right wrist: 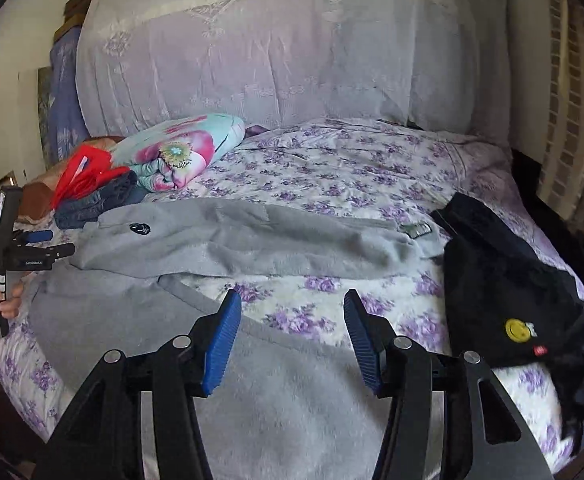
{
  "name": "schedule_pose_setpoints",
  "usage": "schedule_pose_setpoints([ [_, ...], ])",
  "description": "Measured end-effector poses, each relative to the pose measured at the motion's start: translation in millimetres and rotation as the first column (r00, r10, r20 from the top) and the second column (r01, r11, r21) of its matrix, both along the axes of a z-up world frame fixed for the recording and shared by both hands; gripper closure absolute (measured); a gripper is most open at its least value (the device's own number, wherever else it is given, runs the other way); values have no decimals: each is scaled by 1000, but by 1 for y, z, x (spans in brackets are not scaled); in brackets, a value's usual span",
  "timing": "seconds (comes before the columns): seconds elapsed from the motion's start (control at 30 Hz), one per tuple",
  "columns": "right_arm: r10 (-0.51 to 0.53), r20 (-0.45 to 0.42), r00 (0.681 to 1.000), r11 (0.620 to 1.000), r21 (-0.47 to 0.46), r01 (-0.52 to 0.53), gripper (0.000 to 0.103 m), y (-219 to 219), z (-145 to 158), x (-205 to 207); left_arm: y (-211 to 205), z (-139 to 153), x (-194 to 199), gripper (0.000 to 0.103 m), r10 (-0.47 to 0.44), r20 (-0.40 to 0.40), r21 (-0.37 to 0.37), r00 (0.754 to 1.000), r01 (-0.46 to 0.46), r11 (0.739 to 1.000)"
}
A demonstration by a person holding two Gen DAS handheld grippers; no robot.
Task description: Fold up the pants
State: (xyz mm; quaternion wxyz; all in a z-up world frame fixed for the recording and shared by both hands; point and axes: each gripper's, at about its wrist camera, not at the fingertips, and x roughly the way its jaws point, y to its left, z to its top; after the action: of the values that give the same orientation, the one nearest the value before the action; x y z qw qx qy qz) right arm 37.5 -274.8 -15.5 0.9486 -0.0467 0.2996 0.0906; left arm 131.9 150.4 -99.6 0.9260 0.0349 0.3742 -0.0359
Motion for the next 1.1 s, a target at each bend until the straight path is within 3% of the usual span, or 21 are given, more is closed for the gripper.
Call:
schedule_pose_setpoints([
  [0.13,29,-72,997,999,34,-27,49,6,-1,53,15,-26,40,4,54,-131,23,990,-51,998],
  [0.23,-18,-112,993,1000,10,19,49,-10,-6,110,29,-32,48,4,48,-160,-73,986,-60,996],
  [0.3,-136,-172,976,989,32,144,49,-42,-18,156,37,-38,46,4,38,-157,-137,987,-60,989],
  [0.37,-226,-265,937,957,119,265,49,-80,-37,193,46,-42,43,4,31,-154,-193,988,-61,979],
  [0.47,-347,-373,860,879,189,437,49,-131,-75,233,52,-39,38,4,34,-123,-223,992,-61,973],
  [0.6,-366,-466,805,809,269,523,48,-160,-114,253,44,-30,30,4,30,-67,-172,997,-42,984],
  [0.67,-342,-500,795,773,331,541,47,-164,-129,259,32,-17,28,4,-8,-30,-147,1000,4,989],
  [0.7,-346,-497,796,771,334,543,53,-164,-129,261,23,-7,28,4,-53,-22,-147,998,49,988],
  [0.73,-341,-482,807,786,324,526,70,-160,-128,263,16,1,30,4,-94,-17,-153,995,90,984],
  [0.8,-322,-458,828,824,294,484,82,-149,-121,268,-4,16,36,4,-173,-6,-156,985,170,973],
  [0.87,-349,-414,841,858,221,465,86,-135,-110,269,-32,23,57,4,-242,-24,-148,970,236,961],
  [0.93,-364,-329,871,886,165,433,87,-129,-91,269,-59,14,86,4,-254,-90,-100,963,244,964],
  [1.03,-358,-170,918,902,191,387,88,-132,-61,257,-77,-15,121,4,-182,-183,3,966,186,983],
  [1.1,-367,-154,917,905,171,391,87,-139,-64,259,-74,-29,136,4,-127,-214,31,968,137,990],
])
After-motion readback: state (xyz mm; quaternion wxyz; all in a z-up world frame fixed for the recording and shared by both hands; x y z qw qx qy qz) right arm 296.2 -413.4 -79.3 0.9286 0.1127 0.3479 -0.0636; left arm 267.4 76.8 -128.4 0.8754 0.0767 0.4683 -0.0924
